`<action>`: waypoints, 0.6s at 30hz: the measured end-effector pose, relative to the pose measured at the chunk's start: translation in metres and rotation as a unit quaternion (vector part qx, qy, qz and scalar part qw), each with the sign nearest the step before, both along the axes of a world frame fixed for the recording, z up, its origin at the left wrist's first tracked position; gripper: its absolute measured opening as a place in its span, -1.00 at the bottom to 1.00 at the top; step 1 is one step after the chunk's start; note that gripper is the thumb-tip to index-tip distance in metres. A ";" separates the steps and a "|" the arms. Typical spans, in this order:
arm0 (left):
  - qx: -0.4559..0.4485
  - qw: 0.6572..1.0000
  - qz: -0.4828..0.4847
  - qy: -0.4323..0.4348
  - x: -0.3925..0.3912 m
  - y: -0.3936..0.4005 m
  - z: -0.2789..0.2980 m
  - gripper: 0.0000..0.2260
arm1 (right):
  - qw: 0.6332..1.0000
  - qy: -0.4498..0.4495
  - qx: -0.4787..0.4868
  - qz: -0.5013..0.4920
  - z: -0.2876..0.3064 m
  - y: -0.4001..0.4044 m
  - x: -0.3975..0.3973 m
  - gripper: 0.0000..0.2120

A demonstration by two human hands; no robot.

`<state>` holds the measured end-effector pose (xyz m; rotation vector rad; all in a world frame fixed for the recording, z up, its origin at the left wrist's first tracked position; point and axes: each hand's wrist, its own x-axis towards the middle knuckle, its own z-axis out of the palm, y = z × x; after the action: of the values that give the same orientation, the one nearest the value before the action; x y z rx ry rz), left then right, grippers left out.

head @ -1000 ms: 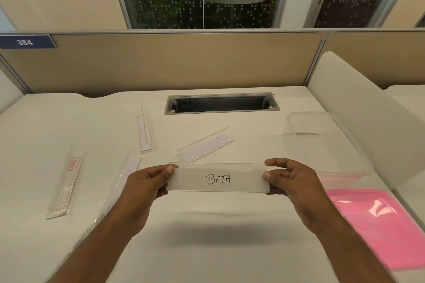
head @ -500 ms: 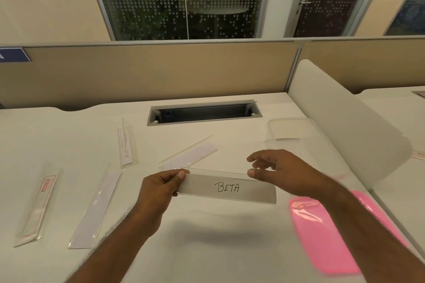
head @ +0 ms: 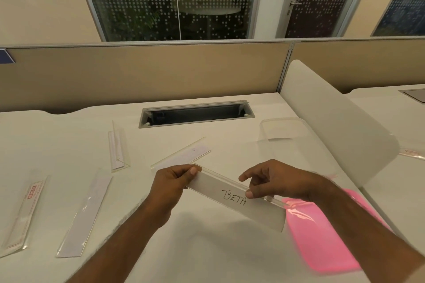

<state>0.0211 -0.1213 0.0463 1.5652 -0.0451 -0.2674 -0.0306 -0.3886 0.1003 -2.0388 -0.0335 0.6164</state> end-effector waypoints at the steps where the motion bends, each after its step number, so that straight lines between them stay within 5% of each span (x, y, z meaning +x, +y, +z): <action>1: -0.001 1.000 -0.008 0.000 0.002 -0.002 0.000 -0.85 | 1.000 0.010 -0.001 -0.001 0.000 -0.002 0.000 -0.53; 6: 0.003 1.000 -0.029 0.003 0.009 -0.016 0.000 -0.85 | 0.999 0.021 -0.010 -0.027 0.005 -0.014 0.002 -0.69; 11: 0.035 0.998 0.054 0.006 0.016 -0.023 -0.019 -0.80 | 0.997 0.006 0.009 -0.071 0.017 -0.033 0.004 -0.73; 14: 0.178 0.980 0.060 -0.071 0.015 -0.028 -0.049 -0.77 | 0.992 -0.024 0.024 -0.119 0.022 -0.051 0.006 -0.60; 18: 0.400 0.899 -0.012 -0.178 0.020 -0.031 -0.089 -0.42 | 0.974 -0.046 0.060 -0.213 0.027 -0.081 0.011 -0.62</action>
<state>0.0410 -0.1524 -0.0423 2.4247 -0.2701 0.0020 -0.0196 -0.4694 0.1276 -1.8758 0.2982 0.2437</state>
